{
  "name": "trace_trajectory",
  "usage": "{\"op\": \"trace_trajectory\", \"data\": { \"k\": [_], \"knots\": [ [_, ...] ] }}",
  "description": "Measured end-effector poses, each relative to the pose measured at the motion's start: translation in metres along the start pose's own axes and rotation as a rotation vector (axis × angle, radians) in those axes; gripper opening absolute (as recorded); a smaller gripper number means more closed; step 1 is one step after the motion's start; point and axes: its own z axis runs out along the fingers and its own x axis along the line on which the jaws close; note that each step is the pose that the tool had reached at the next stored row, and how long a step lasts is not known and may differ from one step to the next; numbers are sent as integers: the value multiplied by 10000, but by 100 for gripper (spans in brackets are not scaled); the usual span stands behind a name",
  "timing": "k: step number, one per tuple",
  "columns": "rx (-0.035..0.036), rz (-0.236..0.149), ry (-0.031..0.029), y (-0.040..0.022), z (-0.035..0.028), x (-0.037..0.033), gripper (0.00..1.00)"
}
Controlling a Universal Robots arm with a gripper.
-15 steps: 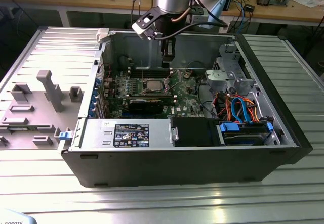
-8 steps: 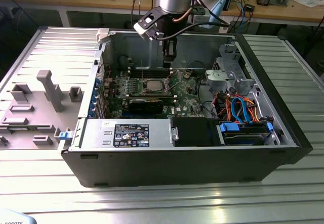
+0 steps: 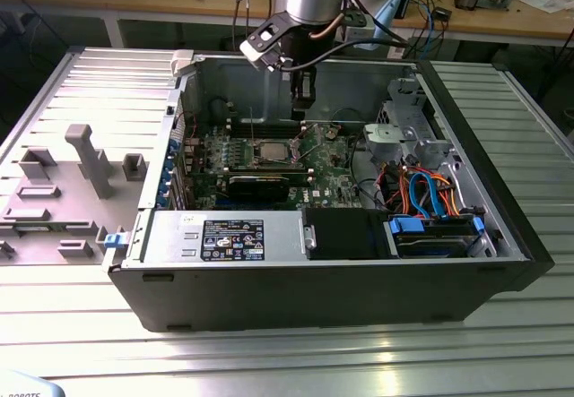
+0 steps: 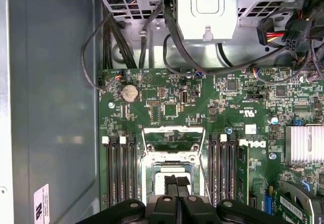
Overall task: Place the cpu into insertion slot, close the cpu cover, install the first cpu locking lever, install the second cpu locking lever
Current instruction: 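Close the cpu cover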
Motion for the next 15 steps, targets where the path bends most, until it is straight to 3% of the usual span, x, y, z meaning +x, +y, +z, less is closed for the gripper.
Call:
{"op": "trace_trajectory", "data": {
  "k": [15],
  "knots": [
    [0,0,1,31,1,0,11]
  ]
}}
